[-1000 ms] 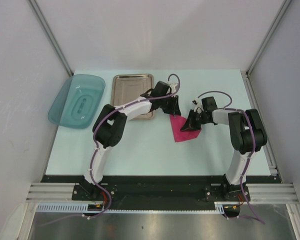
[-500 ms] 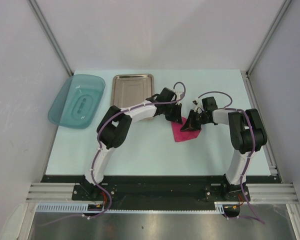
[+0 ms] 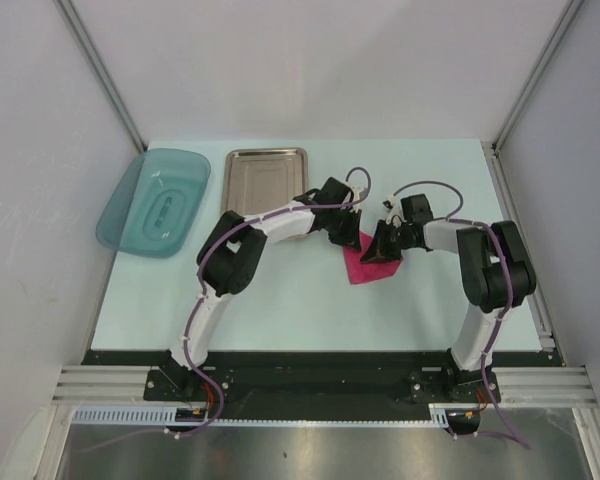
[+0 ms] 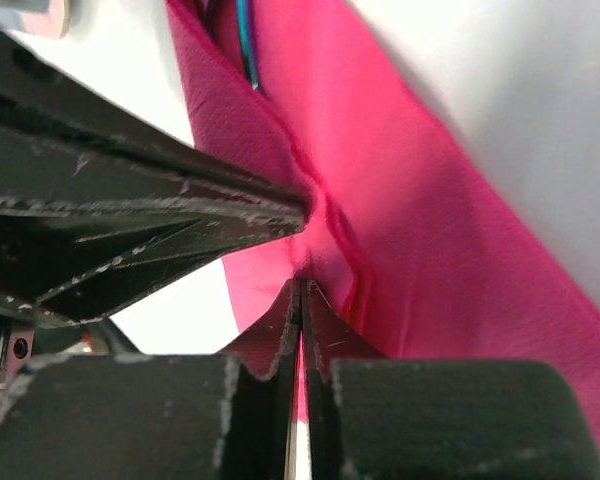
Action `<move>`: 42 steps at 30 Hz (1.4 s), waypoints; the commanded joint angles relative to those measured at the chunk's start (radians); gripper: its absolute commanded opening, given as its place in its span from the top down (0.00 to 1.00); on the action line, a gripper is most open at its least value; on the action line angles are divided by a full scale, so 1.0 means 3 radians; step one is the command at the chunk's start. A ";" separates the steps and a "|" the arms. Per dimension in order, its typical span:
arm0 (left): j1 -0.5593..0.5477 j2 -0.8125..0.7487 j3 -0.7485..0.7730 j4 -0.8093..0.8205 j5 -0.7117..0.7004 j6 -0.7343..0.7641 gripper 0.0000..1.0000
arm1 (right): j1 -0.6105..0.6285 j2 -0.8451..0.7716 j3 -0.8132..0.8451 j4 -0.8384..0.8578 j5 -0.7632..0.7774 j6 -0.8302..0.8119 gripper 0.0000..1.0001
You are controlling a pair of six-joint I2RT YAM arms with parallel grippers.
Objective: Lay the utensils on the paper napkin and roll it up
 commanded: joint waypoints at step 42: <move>0.0009 0.0245 0.0154 -0.0244 -0.0029 0.0328 0.99 | 0.0093 -0.0119 -0.0125 -0.0516 0.0348 -0.0303 0.93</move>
